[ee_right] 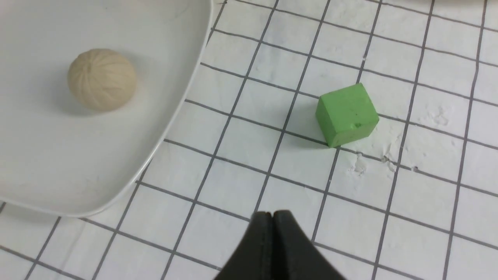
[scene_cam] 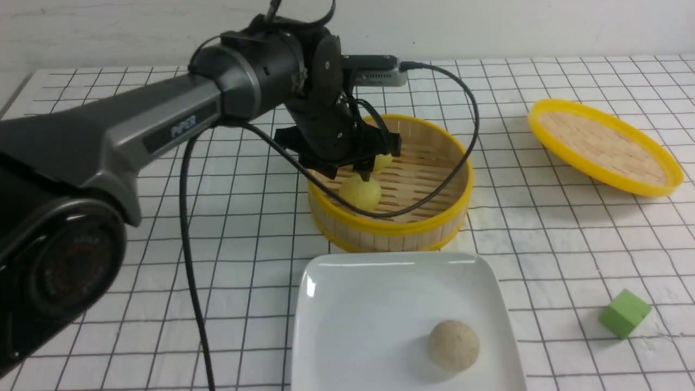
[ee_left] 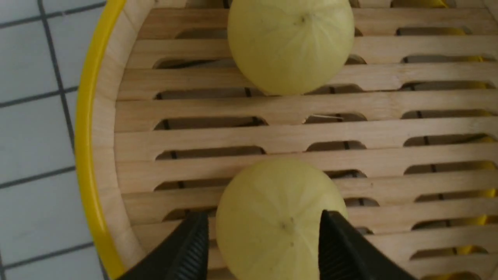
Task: Put the steamed buns into the plate on the white-black tablecloth.
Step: 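Reach into the bamboo steamer and grasp a bun with the left gripper, then carry the bun from the bamboo steamer to the plate with the left gripper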
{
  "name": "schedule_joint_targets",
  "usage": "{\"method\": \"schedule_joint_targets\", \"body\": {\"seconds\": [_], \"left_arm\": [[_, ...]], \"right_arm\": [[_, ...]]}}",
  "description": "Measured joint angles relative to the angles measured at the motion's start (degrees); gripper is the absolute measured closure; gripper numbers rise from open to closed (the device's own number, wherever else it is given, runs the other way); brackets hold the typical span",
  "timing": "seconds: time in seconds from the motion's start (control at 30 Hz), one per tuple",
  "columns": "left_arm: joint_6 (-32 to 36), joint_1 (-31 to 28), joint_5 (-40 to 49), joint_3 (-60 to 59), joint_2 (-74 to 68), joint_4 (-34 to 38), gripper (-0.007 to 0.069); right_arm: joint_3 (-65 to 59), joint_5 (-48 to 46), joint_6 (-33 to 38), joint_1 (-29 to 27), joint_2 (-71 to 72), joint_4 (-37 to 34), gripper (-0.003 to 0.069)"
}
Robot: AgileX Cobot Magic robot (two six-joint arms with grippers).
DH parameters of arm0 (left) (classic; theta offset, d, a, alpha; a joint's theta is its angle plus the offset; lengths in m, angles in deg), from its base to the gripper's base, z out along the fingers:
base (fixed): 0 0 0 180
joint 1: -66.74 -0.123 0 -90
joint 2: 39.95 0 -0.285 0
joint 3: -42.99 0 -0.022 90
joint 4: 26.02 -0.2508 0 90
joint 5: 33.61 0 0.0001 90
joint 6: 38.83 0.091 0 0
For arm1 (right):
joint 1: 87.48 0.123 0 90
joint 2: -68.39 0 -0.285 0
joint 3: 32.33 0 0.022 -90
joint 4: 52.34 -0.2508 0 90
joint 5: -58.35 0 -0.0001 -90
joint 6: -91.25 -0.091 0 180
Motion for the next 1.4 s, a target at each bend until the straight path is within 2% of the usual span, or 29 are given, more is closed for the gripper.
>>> {"method": "schedule_joint_targets", "body": {"seconds": [0.1, 0.13, 0.17, 0.27, 0.3, 0.33, 0.43, 0.53, 0.7, 0.83, 0.97, 1.0, 1.07, 1.27, 1.4], "left_arm": [[-0.1, 0.1, -1.1, 0.2, -1.9, 0.0, 0.0265], [-0.1, 0.1, -1.4, 0.3, -2.5, 0.0, 0.0306], [-0.1, 0.1, -1.4, 0.3, -2.6, 0.0, 0.0306], [-0.1, 0.1, -1.0, 0.6, -3.0, 0.0, 0.0439], [-0.1, 0.1, 0.2, 1.0, -2.8, -0.3, 0.0531], [-0.1, 0.1, 1.5, 1.4, -2.2, -0.3, 0.0574], [-0.1, 0.1, 5.5, 2.4, -0.2, 0.0, 0.0601], [1.0, 0.1, 11.1, 4.1, 4.6, -0.5, 0.0603], [6.9, 0.1, 22.4, 5.1, 18.0, -3.3, 0.0603], [7.8, 0.1, 23.6, 1.4, 23.9, -3.5, 0.0603], [7.6, 1.6, 23.9, -10.6, 28.7, 2.0, 0.0603], [7.4, 3.3, 22.6, -16.3, 28.9, 5.5, 0.0601], [7.4, 5.6, 17.2, -23.3, 27.7, 7.8, 0.0596], [6.7, 9.1, 5.0, -29.9, 22.6, 9.5, 0.0540], [4.2, 9.5, 0.1, -30.3, 18.1, 9.8, 0.0401]], "right_arm": [[0.0, 0.0, -0.1, 0.0, 0.0, 0.0, 0.0655], [0.0, 0.1, -0.1, 0.0, 0.0, 0.0, 0.0655], [0.0, 0.1, -0.1, 0.0, 0.0, 0.0, 0.0655], [0.0, 0.1, -0.1, 0.0, 0.0, 0.1, 0.0654], [0.0, 0.1, -0.1, 0.0, 0.0, 0.1, 0.0652], [0.0, 0.0, -0.1, 0.0, 0.0, 0.1, 0.0650], [0.0, 0.0, -0.1, 0.0, 0.0, 0.1, 0.0648], [0.0, 0.0, -0.1, 0.0, 0.0, 0.0, 0.0647], [0.0, 0.0, -0.1, 0.0, 0.0, -0.1, 0.0643], [0.0, 0.0, -0.1, 0.0, 0.1, -0.1, 0.0638], [0.0, -0.1, -0.1, 0.0, 0.1, -0.4, 0.0633], [0.0, -0.1, -0.1, 0.0, 0.1, -0.5, 0.0631], [0.0, -0.1, -0.1, 0.0, 0.1, -0.7, 0.0629], [0.0, -0.1, -0.1, 0.0, 0.1, -1.3, 0.0621], [0.0, -0.1, -0.1, 0.0, 0.1, -1.3, 0.0615]]}}
